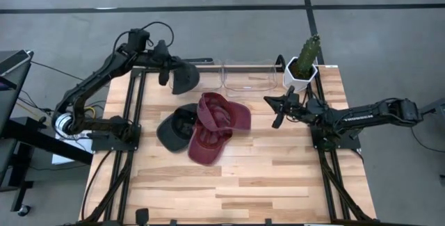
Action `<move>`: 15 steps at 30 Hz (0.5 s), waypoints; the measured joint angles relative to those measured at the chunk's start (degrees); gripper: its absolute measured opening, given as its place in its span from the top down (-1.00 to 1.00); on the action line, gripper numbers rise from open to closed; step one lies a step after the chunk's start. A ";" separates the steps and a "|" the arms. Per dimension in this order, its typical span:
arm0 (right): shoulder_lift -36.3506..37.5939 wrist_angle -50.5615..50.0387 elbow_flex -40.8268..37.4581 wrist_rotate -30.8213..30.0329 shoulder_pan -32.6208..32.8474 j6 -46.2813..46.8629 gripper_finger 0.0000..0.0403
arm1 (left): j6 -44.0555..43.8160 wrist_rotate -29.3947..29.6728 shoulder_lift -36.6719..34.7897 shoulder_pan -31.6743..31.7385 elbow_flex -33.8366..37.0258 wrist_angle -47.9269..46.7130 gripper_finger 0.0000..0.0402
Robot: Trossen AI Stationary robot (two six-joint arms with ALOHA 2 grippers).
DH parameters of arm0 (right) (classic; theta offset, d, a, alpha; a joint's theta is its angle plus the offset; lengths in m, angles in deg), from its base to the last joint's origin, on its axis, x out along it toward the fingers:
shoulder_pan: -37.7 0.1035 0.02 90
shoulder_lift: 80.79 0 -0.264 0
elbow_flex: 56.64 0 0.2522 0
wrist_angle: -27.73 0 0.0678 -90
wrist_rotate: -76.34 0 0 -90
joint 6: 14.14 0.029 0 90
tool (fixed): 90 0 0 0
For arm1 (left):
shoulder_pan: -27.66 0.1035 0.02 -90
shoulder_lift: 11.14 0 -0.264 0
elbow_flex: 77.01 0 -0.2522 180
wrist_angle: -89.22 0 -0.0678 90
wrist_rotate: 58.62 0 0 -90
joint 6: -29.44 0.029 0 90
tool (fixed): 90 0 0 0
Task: Pick & Place hat
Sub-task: Put the right black cap into the left transparent bin
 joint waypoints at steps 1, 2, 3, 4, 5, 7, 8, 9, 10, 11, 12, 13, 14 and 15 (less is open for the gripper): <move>0.00 0.23 0.00 0.03 -0.28 -0.44 1.00 | 0.14 0.90 0.47 0.01 -0.84 -1.46 0.95; 0.00 0.54 0.00 0.02 -0.65 -1.02 1.00 | 0.21 1.49 0.90 0.02 -1.64 -2.67 0.95; 0.00 0.75 0.00 0.02 -1.01 -1.36 1.00 | 0.23 2.18 1.35 0.02 -2.51 -3.72 0.95; 0.00 0.82 0.00 0.02 -1.29 -1.61 1.00 | 0.26 3.06 1.82 0.00 -3.34 -4.73 0.95; 0.00 0.84 0.00 0.02 -1.61 -1.72 1.00 | 0.47 4.29 2.32 -0.02 -4.07 -5.67 0.95; 0.00 0.91 0.00 0.04 -2.23 -1.72 1.00 | 0.52 6.68 3.25 -0.04 -5.27 -7.12 0.95; 0.00 0.95 0.00 0.04 -2.51 -1.72 1.00 | 0.71 7.46 3.76 0.00 -5.84 -7.87 0.95; 0.00 0.95 0.00 0.03 -2.76 -1.72 1.00 | 1.05 7.82 4.22 0.00 -6.27 -8.71 0.95; 0.00 0.95 0.00 0.04 -3.04 -1.72 1.00 | 1.75 7.95 4.70 0.02 -6.61 -9.54 0.95; 0.00 0.95 0.00 0.04 -3.32 -1.72 1.00 | 2.29 8.01 5.18 0.02 -6.89 -10.22 0.95; 0.00 0.95 0.00 0.05 -3.55 -1.72 1.00 | 2.80 8.02 5.62 -0.02 -7.16 -10.88 0.95; 0.00 0.95 0.00 0.04 -3.79 -1.72 1.00 | 3.49 8.01 6.08 -0.21 -7.37 -11.49 0.95; 0.00 0.95 0.00 0.04 -3.96 -1.72 1.00 | 3.95 8.01 6.49 -0.48 -7.46 -11.89 0.95; 0.00 0.95 0.00 0.04 -4.10 -1.72 1.00 | 4.37 8.01 6.96 -0.55 -7.48 -12.35 0.95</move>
